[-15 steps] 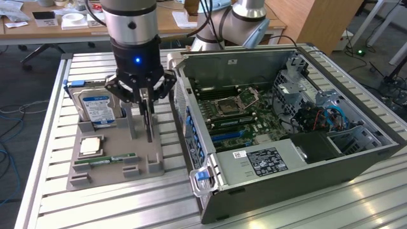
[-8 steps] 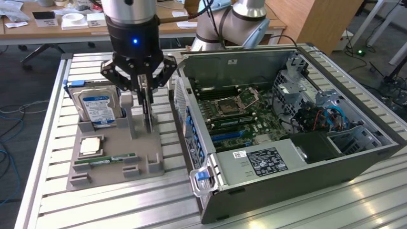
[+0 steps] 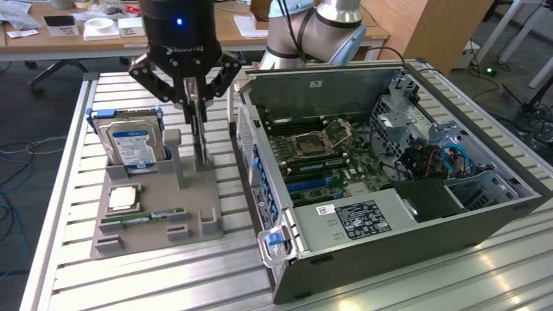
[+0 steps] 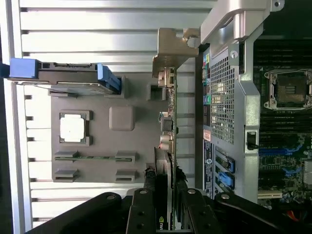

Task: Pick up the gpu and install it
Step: 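Pick up the gpu and move the gpu toward the slot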

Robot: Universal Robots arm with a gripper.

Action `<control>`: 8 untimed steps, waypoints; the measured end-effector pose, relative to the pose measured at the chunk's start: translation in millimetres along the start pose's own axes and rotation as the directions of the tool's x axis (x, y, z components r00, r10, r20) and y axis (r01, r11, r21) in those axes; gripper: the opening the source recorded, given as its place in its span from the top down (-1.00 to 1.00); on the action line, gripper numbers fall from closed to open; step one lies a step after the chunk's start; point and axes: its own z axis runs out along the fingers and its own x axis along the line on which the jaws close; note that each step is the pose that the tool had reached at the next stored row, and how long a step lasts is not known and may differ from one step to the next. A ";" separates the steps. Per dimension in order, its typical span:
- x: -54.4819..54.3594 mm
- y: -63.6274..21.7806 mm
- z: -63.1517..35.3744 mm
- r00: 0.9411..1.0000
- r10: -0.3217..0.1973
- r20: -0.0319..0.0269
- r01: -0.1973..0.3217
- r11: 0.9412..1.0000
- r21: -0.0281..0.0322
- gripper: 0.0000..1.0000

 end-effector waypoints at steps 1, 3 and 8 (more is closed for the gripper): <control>-0.1 0.1 -4.5 1.000 0.000 0.000 0.000 1.000 0.000 0.47; -0.4 0.2 -13.4 1.000 0.000 0.000 0.000 1.000 0.000 0.47; -1.0 0.6 -34.9 1.000 0.000 0.000 0.000 1.000 0.000 0.47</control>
